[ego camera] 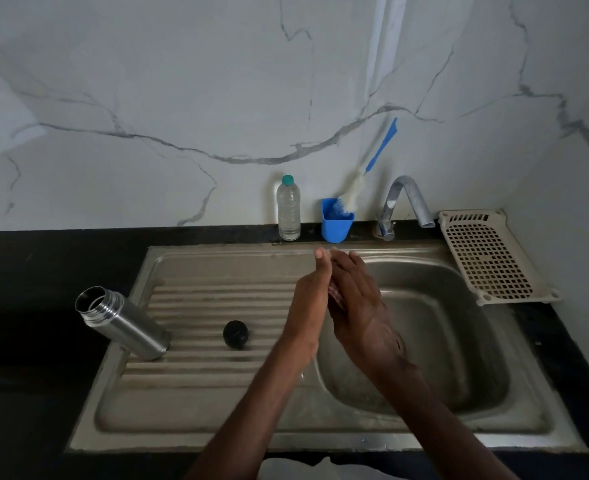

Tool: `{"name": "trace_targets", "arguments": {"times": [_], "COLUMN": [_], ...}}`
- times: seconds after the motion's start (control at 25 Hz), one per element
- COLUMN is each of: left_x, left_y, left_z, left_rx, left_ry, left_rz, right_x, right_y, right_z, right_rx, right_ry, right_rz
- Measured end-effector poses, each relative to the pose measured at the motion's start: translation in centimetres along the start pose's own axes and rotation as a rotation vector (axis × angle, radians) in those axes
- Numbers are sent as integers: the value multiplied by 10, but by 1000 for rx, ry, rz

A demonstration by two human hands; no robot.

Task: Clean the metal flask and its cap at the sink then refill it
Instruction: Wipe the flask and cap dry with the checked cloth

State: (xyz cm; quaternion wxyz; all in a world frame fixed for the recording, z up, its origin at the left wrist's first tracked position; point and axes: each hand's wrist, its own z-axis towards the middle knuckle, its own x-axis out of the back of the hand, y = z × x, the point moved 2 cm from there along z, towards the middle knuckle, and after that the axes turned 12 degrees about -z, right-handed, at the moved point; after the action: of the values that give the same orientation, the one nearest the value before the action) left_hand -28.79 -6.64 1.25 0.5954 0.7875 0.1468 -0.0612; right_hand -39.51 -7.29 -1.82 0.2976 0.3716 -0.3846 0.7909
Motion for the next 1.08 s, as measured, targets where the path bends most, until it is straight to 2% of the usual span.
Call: {"name": "trace_targets", "arguments": {"times": [0.16,0.2,0.32,0.36,0.4,0.52,0.56,0.6,0.68,0.72,0.76,0.84,0.92,0.96,1.08], "left_x": [-1,0,7,8,8,4,5,7,13,14,13,8,3,1,-3], "left_y": [2,7,16,15,15,13,15,18,20,19,17,12,10,13,20], "left_z": [-10,-8,-3,-5,-6,-12,-12,-11,-8,-8,-9,-14,-15,-14,-8], "left_rx": [-141,-150,-76,-70,-106,-207,-225,-210,-168,-160,-158,-181,-194,-193,-279], "left_ry": [-80,-98,-46,-53,-66,-127,-117,-105,-81,-90,-101,-101,-91,-83,-49], "left_rz": [106,39,-256,-279,-214,-35,-54,-131,-296,-315,-300,-273,-319,-322,-155], "right_x": [36,45,42,40,37,52,58,64,57,53,55,57,54,52,48], "right_y": [6,6,-5,-7,-6,-5,-8,-13,-25,-23,-21,-14,-5,-1,-6], "right_z": [37,41,26,22,23,51,58,59,47,42,46,64,76,78,65], "right_rx": [-320,-262,230,300,272,-220,-253,-175,214,314,229,-255,-749,-903,-995], "right_ry": [-72,-92,-88,-75,-51,-80,-87,-69,-23,-20,-36,-101,-259,-324,-358], "right_rz": [410,368,-44,-120,-91,351,375,261,-62,-85,19,451,830,1006,1380]}}
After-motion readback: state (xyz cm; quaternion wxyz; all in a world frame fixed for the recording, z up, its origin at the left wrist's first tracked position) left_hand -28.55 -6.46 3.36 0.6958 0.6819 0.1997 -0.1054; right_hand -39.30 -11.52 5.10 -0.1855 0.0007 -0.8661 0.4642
